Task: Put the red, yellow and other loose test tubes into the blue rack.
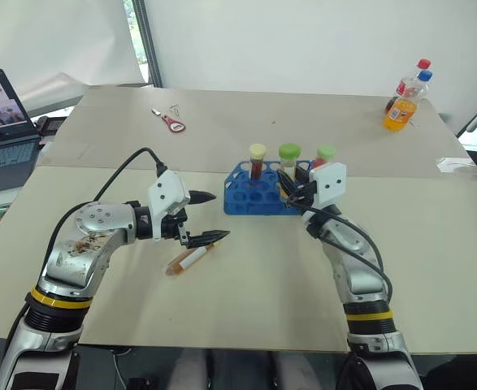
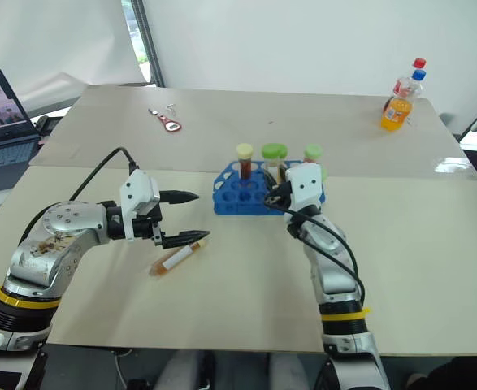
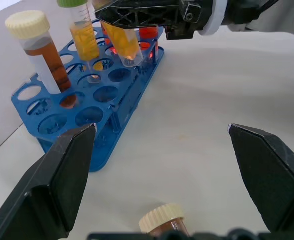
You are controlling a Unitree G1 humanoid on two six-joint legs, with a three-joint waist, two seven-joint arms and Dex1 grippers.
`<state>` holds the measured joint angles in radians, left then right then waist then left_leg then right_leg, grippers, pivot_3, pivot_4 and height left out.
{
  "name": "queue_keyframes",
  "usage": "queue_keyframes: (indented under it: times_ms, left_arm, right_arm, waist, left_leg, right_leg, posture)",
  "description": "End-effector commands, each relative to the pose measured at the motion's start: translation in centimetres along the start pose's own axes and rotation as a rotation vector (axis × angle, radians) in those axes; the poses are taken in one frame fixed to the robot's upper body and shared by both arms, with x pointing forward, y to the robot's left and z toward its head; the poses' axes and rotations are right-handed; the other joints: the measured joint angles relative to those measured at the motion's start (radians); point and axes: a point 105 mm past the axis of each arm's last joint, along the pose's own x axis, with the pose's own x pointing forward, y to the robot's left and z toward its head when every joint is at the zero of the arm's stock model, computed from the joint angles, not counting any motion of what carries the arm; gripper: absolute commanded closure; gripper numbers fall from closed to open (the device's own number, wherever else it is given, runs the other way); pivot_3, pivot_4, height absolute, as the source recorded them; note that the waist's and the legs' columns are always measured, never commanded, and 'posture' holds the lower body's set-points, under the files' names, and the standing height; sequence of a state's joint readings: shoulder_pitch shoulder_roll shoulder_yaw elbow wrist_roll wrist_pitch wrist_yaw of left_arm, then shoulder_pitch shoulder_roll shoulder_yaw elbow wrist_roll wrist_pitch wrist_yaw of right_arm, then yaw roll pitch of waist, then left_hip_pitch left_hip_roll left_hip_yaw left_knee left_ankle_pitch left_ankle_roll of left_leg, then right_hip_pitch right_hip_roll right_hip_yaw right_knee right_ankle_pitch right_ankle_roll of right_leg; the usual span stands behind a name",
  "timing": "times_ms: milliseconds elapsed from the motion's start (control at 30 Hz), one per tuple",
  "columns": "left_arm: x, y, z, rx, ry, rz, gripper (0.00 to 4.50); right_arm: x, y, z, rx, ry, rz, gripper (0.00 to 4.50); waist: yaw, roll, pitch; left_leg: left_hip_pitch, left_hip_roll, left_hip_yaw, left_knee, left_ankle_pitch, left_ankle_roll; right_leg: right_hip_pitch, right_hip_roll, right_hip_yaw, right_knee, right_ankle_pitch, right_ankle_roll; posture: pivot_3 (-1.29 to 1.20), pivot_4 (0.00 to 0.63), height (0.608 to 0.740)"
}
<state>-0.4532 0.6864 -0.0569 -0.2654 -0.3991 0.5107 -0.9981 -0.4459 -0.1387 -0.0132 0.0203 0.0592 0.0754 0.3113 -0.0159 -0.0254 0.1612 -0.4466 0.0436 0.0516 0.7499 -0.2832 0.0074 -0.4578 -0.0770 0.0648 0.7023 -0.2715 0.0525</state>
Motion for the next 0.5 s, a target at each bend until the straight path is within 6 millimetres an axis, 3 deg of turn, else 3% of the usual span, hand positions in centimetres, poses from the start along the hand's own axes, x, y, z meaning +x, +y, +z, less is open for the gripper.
queue_keyframes:
  times_ms: [33, 267, 500]
  left_arm:
    - [0.0, -0.1, 1.4, 0.037, -0.030, -0.004, 0.00]
    - [0.1, -0.2, 1.7, 0.038, -0.030, -0.008, 0.00]
    - [0.4, 0.0, 1.8, 0.032, -0.033, 0.004, 0.00]
  right_arm:
    - [0.2, -0.2, 0.5, -0.040, -0.035, -0.026, 3.52]
    - [0.5, 0.1, -0.4, -0.066, -0.013, -0.047, 3.54]
    - [0.2, 0.2, -0.6, 0.042, -0.057, -0.110, 3.54]
  waist:
    - [0.000, 0.000, 0.000]
    - [0.000, 0.000, 0.000]
    - [-0.003, 0.000, 0.000]
  left_leg:
    - [0.000, 0.000, 0.000, 0.000, 0.000, 0.000]
    - [0.000, 0.000, 0.000, 0.000, 0.000, 0.000]
    - [0.001, 0.000, 0.000, 0.000, 0.000, 0.000]
  right_leg:
    - [0.000, 0.000, 0.000, 0.000, 0.000, 0.000]
    - [0.000, 0.000, 0.000, 0.000, 0.000, 0.000]
    - [0.000, 0.000, 0.000, 0.000, 0.000, 0.000]
  posture:
    - [0.00, 0.150, 0.676]
    - [0.00, 0.150, 0.676]
    - [0.00, 0.150, 0.676]
